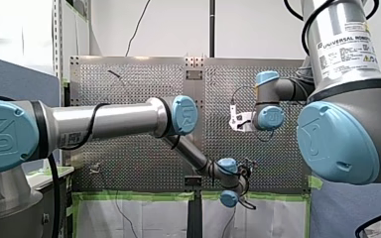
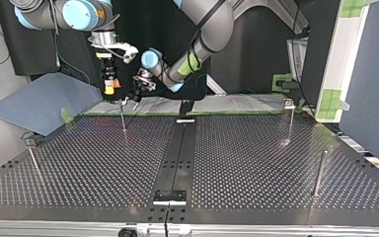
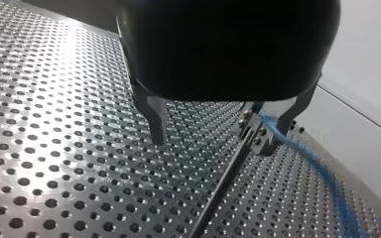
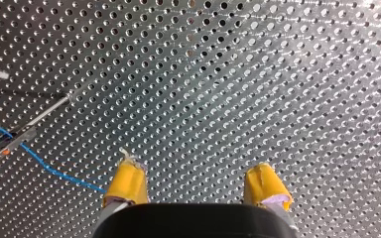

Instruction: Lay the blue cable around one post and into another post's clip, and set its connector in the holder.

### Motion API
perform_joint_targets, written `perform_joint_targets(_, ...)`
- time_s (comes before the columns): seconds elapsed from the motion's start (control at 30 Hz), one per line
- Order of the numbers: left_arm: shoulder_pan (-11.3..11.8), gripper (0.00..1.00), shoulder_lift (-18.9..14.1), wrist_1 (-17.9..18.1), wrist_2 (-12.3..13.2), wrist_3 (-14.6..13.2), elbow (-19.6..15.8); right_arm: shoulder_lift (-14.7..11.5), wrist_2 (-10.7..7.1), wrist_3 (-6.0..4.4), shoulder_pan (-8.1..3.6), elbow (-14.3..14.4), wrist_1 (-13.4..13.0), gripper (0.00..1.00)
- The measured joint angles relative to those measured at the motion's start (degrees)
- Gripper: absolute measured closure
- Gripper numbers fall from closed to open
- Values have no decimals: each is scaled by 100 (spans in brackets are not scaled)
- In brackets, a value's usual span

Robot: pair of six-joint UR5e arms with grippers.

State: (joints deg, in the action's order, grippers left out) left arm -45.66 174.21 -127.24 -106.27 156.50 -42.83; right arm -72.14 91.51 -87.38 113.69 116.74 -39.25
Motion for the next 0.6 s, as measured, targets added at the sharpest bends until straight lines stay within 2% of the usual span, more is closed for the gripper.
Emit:
perform_joint_targets(0.17,-3,1,-1,74,82,-29,-125,-1,0,0,0,1,3,2)
perform_joint_targets(0.43,31,1,1,410,286,61,-481,-4,3,0,-8,0,20,2)
perform_joint_targets(0.6,28,1,1,496,497,157,-733,-6,7,0,-9,-2,17,2)
